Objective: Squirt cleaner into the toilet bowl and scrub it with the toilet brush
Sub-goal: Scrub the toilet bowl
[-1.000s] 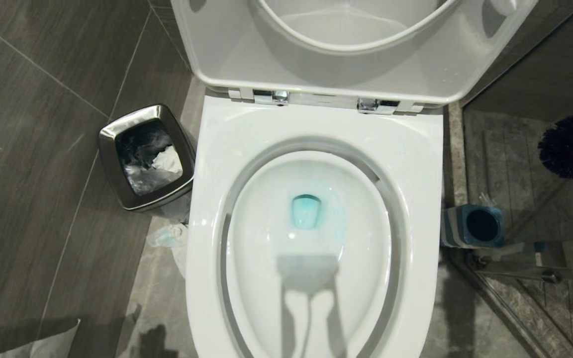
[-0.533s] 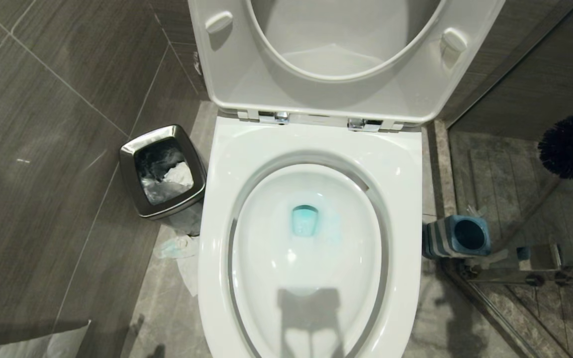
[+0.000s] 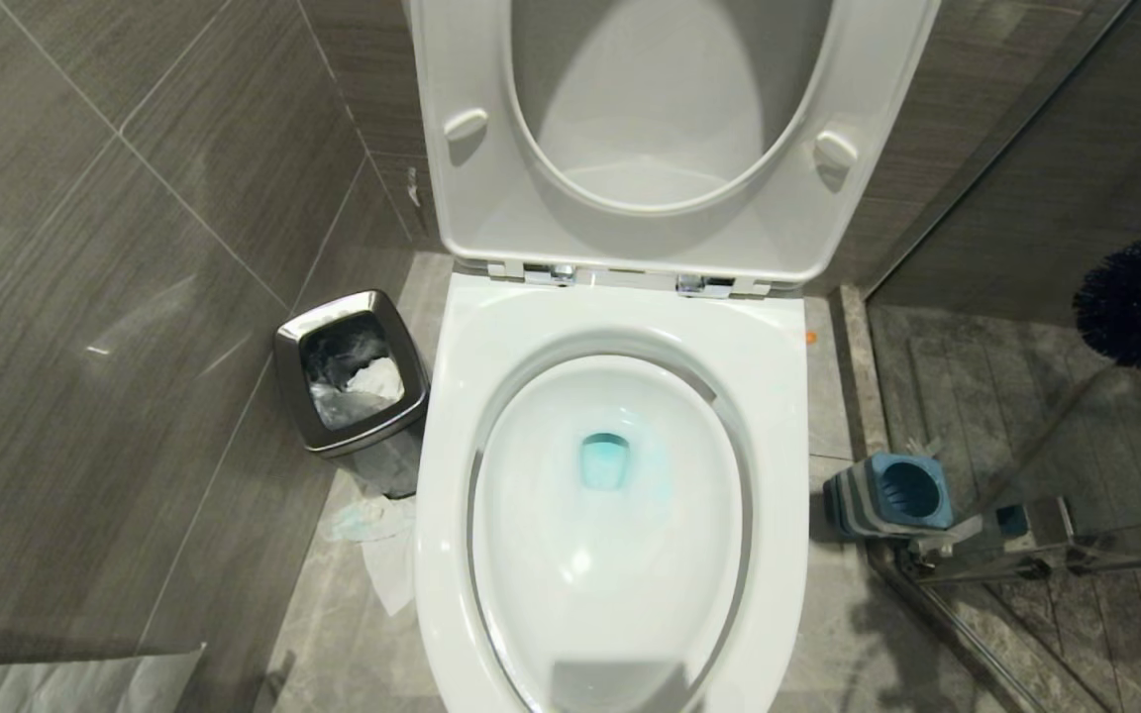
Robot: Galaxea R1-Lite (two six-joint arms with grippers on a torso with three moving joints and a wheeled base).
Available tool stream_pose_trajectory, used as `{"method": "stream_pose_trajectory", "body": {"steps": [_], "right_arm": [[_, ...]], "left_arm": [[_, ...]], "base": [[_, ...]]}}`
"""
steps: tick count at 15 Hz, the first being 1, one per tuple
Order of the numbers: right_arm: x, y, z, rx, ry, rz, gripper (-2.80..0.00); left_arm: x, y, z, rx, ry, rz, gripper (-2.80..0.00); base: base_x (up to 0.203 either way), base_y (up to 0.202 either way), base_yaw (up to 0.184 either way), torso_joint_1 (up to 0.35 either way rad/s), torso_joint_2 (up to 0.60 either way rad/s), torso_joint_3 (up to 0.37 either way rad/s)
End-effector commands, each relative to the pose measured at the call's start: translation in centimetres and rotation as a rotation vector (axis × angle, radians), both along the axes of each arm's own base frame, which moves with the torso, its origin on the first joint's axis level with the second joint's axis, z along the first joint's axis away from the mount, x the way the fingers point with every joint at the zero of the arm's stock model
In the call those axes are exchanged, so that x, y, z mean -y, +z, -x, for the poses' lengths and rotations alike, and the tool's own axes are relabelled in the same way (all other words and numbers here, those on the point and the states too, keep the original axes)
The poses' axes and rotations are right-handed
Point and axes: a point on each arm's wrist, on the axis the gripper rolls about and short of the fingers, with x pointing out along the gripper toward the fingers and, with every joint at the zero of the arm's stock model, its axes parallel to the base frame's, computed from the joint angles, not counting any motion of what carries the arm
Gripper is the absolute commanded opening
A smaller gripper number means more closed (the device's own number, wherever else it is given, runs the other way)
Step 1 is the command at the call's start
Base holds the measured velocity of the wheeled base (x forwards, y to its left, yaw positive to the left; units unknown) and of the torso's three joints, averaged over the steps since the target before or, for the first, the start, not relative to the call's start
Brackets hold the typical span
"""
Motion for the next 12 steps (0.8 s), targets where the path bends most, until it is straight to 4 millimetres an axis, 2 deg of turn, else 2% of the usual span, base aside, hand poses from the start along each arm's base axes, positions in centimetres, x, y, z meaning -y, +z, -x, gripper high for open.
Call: {"method": "stream_pose_trajectory", "body": {"steps": [1, 9, 12], "right_arm": [[0.0, -0.1, -0.2, -0.008, 0.003, -0.001, -2.8], [0.6, 0.5, -2.6, -0.044, 0.008, -0.01, -2.8], [0.7, 0.8, -2.9, -0.045, 0.018, -0.009, -2.8]], "left_arm": [[0.0, 0.0, 0.0, 0.0, 0.0, -0.003, -2.8], [0.0, 0.0, 0.0, -0.003, -0.004, -0.004, -2.8], [0.0, 0.0, 0.0, -0.003, -0.004, -0.006, -2.8]], "base": [[0.0, 0.0, 0.0, 0.002, 0.0, 0.198], [0.0, 0.0, 0.0, 0.003, 0.0, 0.2], [0.0, 0.0, 0.0, 0.002, 0.0, 0.2]]}}
